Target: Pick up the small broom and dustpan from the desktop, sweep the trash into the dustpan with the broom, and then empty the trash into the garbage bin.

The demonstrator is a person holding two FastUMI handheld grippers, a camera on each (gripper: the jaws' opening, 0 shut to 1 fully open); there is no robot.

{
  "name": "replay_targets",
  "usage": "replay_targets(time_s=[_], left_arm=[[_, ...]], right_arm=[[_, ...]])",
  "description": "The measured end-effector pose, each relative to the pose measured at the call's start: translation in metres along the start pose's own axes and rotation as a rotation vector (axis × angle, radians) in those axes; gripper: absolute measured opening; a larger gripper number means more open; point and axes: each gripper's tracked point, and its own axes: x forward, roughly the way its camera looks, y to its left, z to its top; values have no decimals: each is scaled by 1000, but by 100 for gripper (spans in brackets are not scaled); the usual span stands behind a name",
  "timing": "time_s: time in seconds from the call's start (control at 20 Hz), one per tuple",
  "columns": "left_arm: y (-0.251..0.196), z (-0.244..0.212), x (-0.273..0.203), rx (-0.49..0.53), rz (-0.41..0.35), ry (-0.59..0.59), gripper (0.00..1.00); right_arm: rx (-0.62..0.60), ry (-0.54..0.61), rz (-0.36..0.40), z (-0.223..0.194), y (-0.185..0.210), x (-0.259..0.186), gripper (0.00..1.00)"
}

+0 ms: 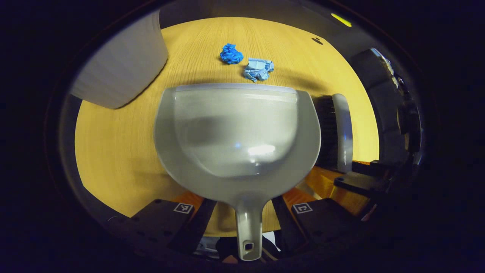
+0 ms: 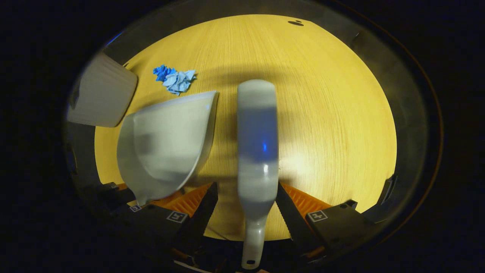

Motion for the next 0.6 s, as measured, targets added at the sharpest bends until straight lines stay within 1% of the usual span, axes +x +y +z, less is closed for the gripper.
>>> replay_targets(time_s=[0.05, 0.1, 0.2, 0.3, 0.35, 0.45, 0.5, 0.55, 0.6], left_arm=[[1, 4, 0, -2, 11, -8, 78], [3, 6, -1, -2, 29, -10, 78], [7, 10, -1, 5, 70, 3, 78], [7, 15, 3, -27, 103, 15, 78], [6, 15, 2, -37, 108, 13, 78], [5, 13, 4, -37, 109, -1, 77], [5, 14, 2, -41, 108, -24, 73], [5, 12, 0, -40, 108, -44, 66], [5, 14, -2, -35, 109, -66, 47]], right_arm=[[-7, -4, -8, 3, 0, 2, 89], [-6, 5, -21, 1, -3, 3, 94], [1, 40, -48, 1, -9, 7, 91], [17, 68, -55, 3, -12, 6, 84], [27, 68, -56, 5, -13, 5, 84], [4, 73, -52, 2, -14, 5, 76], [-10, 70, -52, 1, -14, 7, 76], [-19, 59, -58, 2, -14, 4, 75], [-28, 49, -55, 1, -15, 5, 69]])
